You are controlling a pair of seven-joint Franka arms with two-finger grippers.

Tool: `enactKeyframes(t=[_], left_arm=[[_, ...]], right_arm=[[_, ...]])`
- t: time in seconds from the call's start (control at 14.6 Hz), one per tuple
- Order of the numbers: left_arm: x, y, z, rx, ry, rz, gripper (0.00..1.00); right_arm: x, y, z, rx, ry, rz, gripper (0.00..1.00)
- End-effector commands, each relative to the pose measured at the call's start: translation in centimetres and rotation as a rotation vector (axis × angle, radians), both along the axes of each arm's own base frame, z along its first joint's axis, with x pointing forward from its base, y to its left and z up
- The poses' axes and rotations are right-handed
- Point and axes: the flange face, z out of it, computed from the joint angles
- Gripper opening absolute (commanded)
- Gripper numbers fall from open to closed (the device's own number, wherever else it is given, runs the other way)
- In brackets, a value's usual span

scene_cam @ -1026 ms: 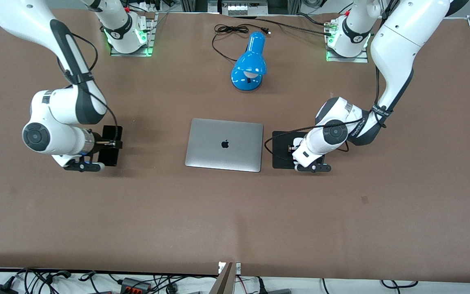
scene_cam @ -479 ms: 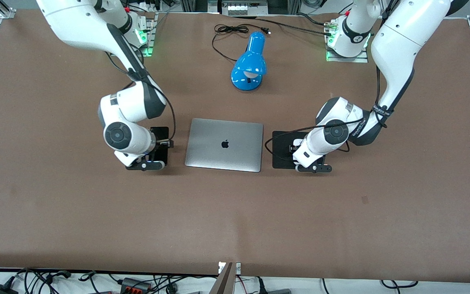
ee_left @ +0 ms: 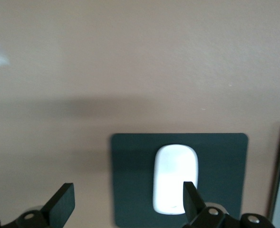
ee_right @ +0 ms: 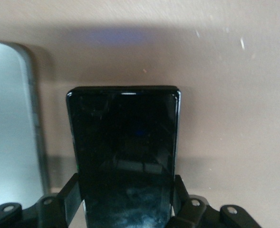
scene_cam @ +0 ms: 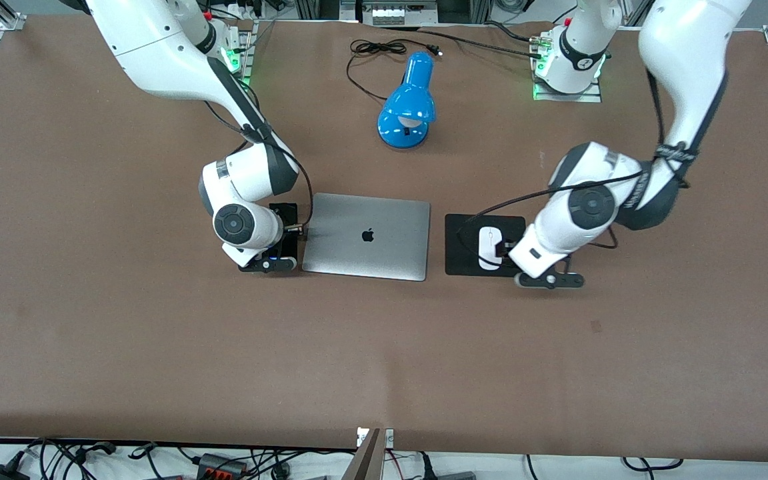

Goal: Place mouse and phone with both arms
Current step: 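Open the left gripper and lift away while the right gripper holds the phone, then set the phone beside the laptop and open the right gripper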

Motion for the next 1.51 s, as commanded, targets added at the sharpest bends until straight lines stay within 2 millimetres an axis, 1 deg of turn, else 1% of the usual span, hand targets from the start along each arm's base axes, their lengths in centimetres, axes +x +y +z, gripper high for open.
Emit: enactKeyframes(t=[0.0, 0.14, 0.21, 0.27, 0.34, 0.41, 0.48, 0.55, 0.62, 0.68, 0.75, 0.82, 0.89, 0.96, 1.16, 1.23, 1.3, 1.37, 1.44], left_arm=[[1.8, 3.7, 6.4, 0.057, 0.025, -0.071, 1.0], [2.9, 7.0, 10.8, 0.06, 0.054, -0.092, 1.0], [3.3, 9.1, 12.8, 0.061, 0.068, -0.092, 1.0], [3.1, 10.5, 14.4, 0.065, 0.094, -0.094, 1.0], [2.7, 11.5, 16.8, 0.081, 0.096, -0.084, 1.0], [2.0, 12.5, 19.3, 0.088, 0.089, -0.063, 1.0], [1.0, 13.6, 21.0, 0.103, 0.106, -0.041, 1.0], [0.2, 14.0, 22.2, 0.113, 0.114, -0.032, 1.0], [0.1, 14.1, 22.8, 0.116, 0.104, -0.029, 1.0], [0.2, 13.9, 22.9, 0.11, 0.098, -0.031, 1.0], [0.6, 14.0, 23.6, 0.098, 0.071, -0.025, 1.0], [0.7, 14.1, 24.8, 0.046, 0.052, -0.011, 1.0], [0.8, 14.9, 25.1, -0.032, 0.06, 0.019, 1.0], [0.8, 15.7, 25.2, -0.072, 0.066, 0.042, 1.0], [0.7, 15.7, 25.3, -0.082, 0.066, 0.044, 1.0], [0.7, 16.6, 25.7, -0.083, 0.048, 0.055, 1.0], [0.2, 16.4, 27.0, -0.065, 0.023, 0.057, 1.0], [-0.8, 16.2, 27.8, -0.049, 0.018, 0.059, 1.0], [-2.1, 16.1, 27.3, -0.029, 0.032, 0.068, 1.0]], right_arm=[[-1.6, -0.5, 0.9, -0.027, 0.005, -0.074, 0.15], [-1.9, -0.7, 0.7, -0.037, 0.011, -0.096, 0.15], [-2.0, -0.7, 0.6, -0.037, 0.011, -0.1, 0.15], [-1.9, -0.8, 0.5, -0.038, 0.009, -0.101, 0.16], [-1.8, -1.0, 0.3, -0.037, 0.008, -0.104, 0.23], [-1.9, -1.0, 0.2, -0.042, 0.009, -0.123, 0.58], [-1.8, -0.8, 0.2, -0.056, 0.006, -0.17, 1.0], [-1.4, -0.9, 0.9, -0.062, -0.002, -0.201, 1.0], [-0.8, -0.6, 2.1, -0.053, -0.021, -0.208, 1.0], [0.3, -0.5, 4.3, -0.035, -0.049, -0.198, 1.0], [1.3, -0.7, 6.8, -0.034, -0.057, -0.191, 1.0], [2.7, -0.9, 9.9, -0.028, -0.069, -0.187, 1.0], [3.9, -1.1, 13.0, -0.019, -0.077, -0.178, 1.0], [5.3, -1.9, 16.3, -0.008, -0.088, -0.164, 1.0], [9.0, -5.1, 25.2, 0.03, -0.143, -0.149, 1.0], [9.4, -5.3, 27.5, 0.018, -0.166, -0.125, 1.0], [9.8, -6.4, 29.2, -0.012, -0.18, -0.121, 1.0], [10.2, -7.8, 31.0, -0.025, -0.201, -0.123, 1.0], [10.7, -9.0, 32.8, -0.015, -0.229, -0.108, 1.0]])
